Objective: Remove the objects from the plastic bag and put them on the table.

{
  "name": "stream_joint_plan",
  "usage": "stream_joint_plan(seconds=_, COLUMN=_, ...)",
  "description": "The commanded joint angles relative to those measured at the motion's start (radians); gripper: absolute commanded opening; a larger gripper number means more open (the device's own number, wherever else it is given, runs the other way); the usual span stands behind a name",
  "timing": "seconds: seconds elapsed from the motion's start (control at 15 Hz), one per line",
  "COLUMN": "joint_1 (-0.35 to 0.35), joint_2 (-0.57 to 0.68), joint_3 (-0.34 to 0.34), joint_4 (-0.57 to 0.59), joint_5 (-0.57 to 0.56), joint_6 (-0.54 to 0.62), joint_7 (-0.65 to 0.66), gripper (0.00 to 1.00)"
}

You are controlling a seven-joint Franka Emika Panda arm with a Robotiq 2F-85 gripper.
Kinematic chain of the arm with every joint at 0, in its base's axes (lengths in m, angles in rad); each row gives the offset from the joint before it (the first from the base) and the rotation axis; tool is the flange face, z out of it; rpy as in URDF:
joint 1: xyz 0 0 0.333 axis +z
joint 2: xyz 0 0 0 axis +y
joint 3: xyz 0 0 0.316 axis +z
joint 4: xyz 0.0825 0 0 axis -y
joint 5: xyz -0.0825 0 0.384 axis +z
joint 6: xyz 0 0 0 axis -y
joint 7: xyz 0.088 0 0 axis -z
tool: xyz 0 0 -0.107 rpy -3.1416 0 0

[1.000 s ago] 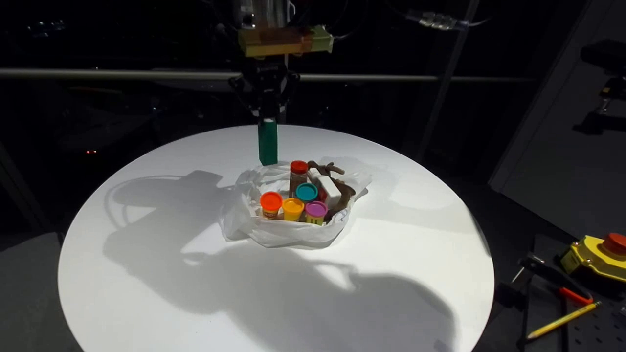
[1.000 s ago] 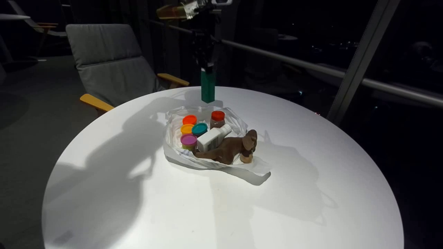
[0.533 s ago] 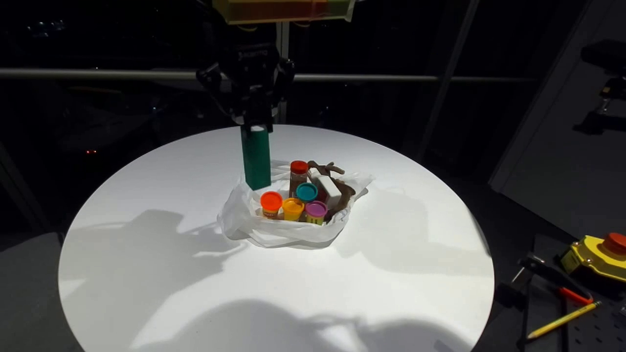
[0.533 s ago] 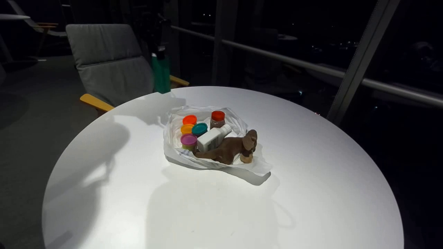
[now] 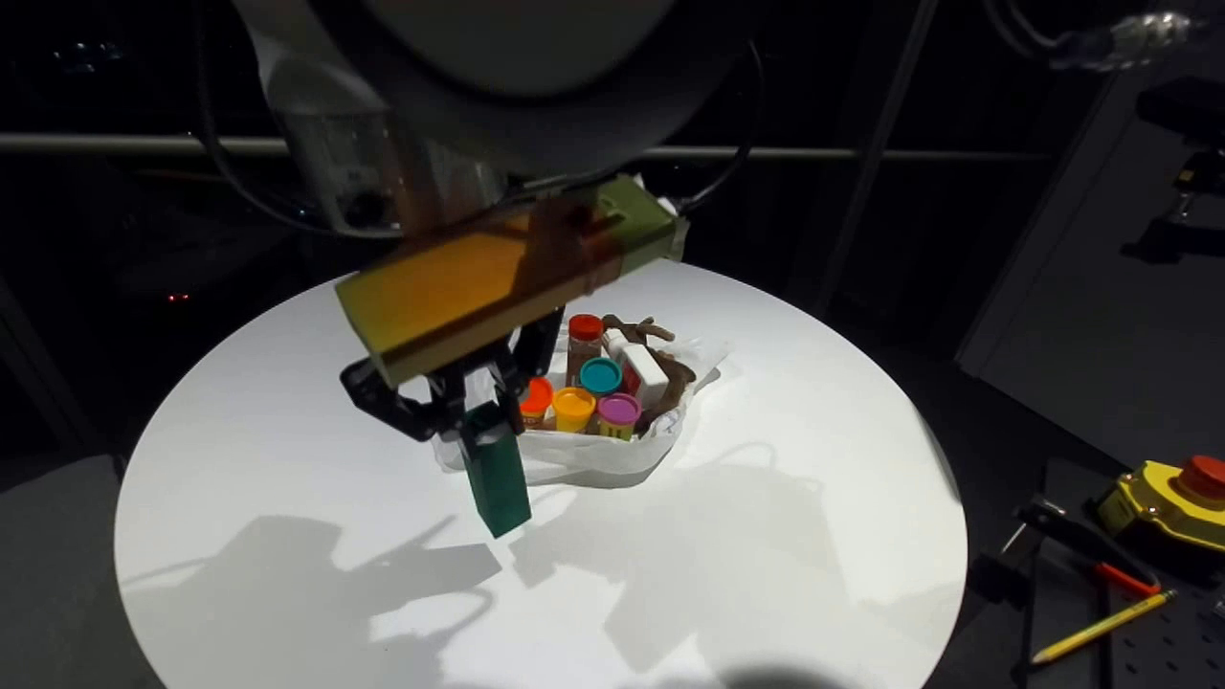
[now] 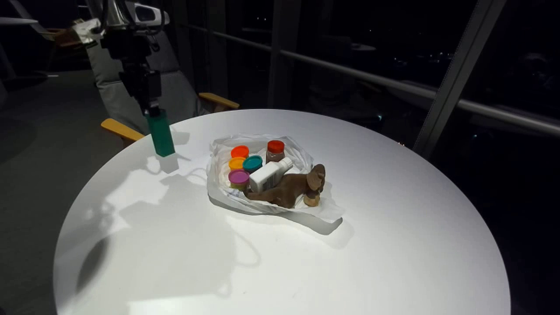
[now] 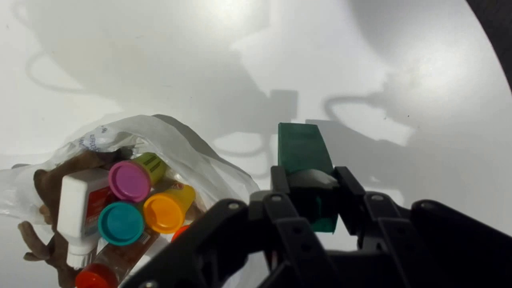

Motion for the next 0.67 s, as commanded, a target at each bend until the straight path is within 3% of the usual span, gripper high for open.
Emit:
stream_joint_plan(seconds=0.0, joint_1=-0.001, joint_2=0.064, joint_3=-0.009, joint_4=0.016, joint_5=-0.012, joint_6=0.026, joint_7=0.054, gripper=0.09)
stream_joint_plan(seconds=0.6, joint_1=-0.033, joint_2=0.105, joint_3=-0.025, joint_4=0.009, joint_5=0.052, joint_6=0.087, joint_7=0.113, gripper=0.09)
